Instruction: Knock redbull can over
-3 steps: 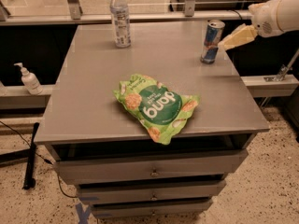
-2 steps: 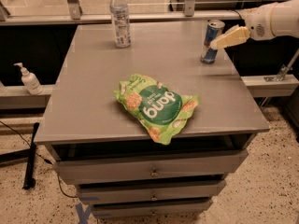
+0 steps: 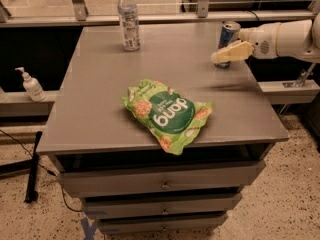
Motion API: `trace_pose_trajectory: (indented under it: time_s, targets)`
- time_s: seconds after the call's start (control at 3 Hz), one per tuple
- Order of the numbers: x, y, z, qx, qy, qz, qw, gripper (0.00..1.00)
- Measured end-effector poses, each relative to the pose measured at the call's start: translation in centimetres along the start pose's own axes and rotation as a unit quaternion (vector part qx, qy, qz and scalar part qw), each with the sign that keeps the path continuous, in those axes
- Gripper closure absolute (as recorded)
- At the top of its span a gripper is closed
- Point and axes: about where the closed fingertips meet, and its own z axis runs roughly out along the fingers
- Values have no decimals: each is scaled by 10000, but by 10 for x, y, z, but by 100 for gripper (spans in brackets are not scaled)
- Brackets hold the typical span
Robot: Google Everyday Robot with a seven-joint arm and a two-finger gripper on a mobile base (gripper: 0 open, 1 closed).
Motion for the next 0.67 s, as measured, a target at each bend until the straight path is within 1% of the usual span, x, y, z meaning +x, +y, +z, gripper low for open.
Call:
trace_pose_trajectory:
  time_s: [0.33, 0.67]
  targets:
    - [2, 41, 16, -576, -232, 247, 9978, 0]
    - [-18, 76, 22, -1085, -547, 148, 9925, 0]
